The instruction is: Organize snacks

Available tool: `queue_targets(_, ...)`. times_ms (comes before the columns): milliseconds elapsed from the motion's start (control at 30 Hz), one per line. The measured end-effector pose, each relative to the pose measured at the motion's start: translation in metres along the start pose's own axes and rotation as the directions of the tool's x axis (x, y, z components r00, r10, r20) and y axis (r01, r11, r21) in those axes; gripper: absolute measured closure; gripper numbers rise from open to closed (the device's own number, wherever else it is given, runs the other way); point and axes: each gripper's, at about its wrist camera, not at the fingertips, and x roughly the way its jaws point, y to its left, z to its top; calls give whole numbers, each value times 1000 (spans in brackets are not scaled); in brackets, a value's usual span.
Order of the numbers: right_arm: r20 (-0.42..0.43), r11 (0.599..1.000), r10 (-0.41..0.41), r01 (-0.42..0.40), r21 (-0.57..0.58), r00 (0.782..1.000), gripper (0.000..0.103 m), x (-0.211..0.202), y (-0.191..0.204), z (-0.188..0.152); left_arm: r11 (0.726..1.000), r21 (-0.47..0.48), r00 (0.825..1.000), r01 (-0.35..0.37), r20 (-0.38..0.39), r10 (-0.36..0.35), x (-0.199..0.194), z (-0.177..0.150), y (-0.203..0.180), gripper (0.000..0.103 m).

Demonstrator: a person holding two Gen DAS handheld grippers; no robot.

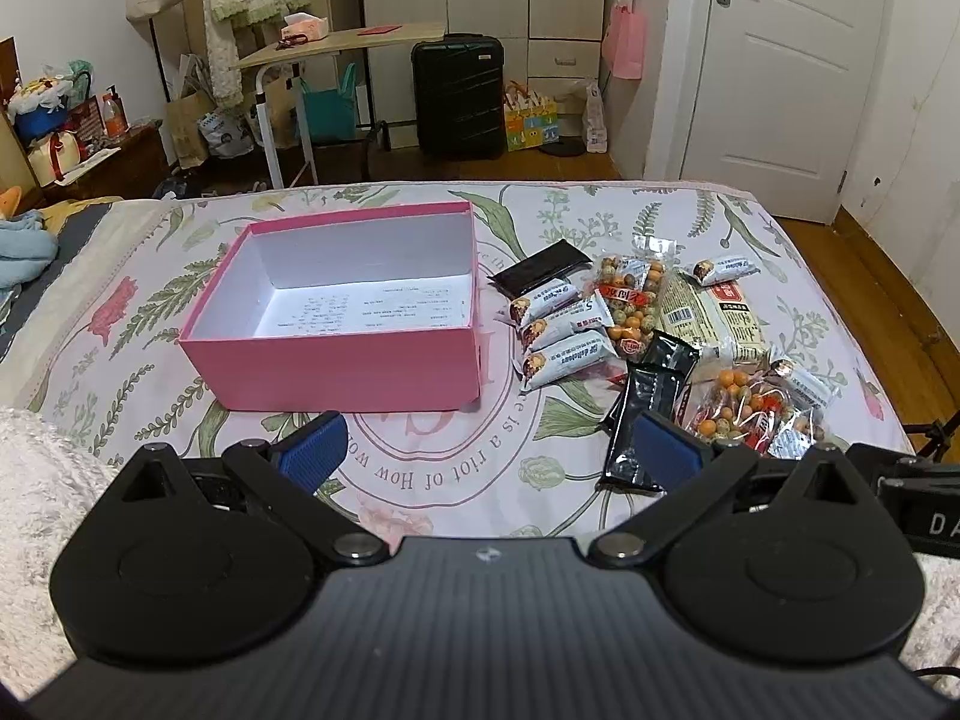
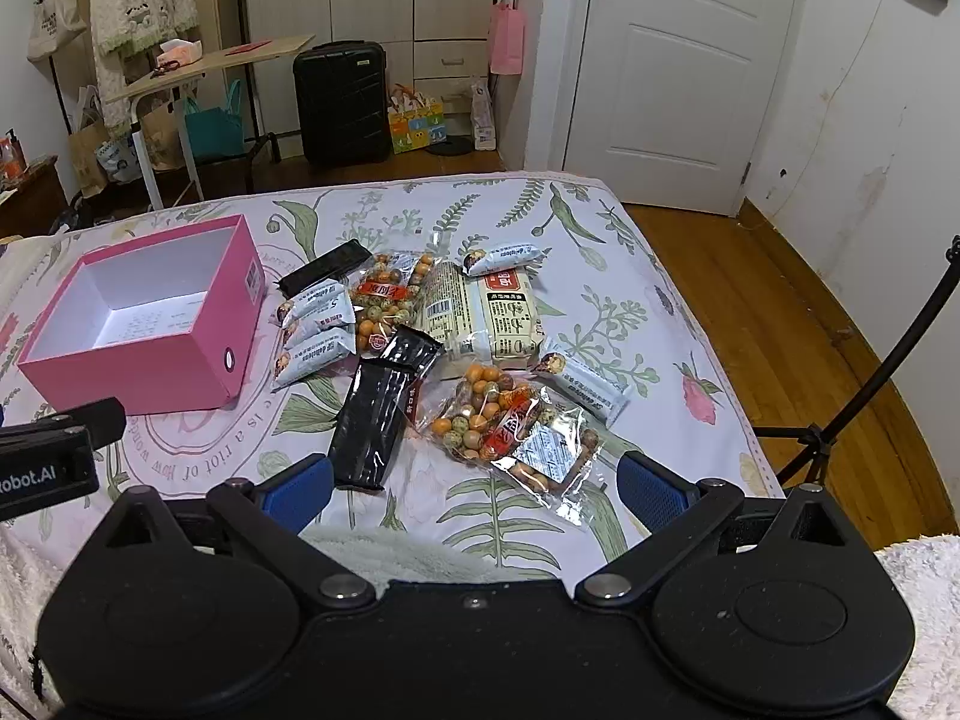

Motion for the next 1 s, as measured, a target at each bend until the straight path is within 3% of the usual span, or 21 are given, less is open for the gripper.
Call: queue_targets(1000,17,1000,-4,4,-15,1000,1,-3,-1,-2,1000,15,1000,16,-2,-16,-4,-2,-6,0)
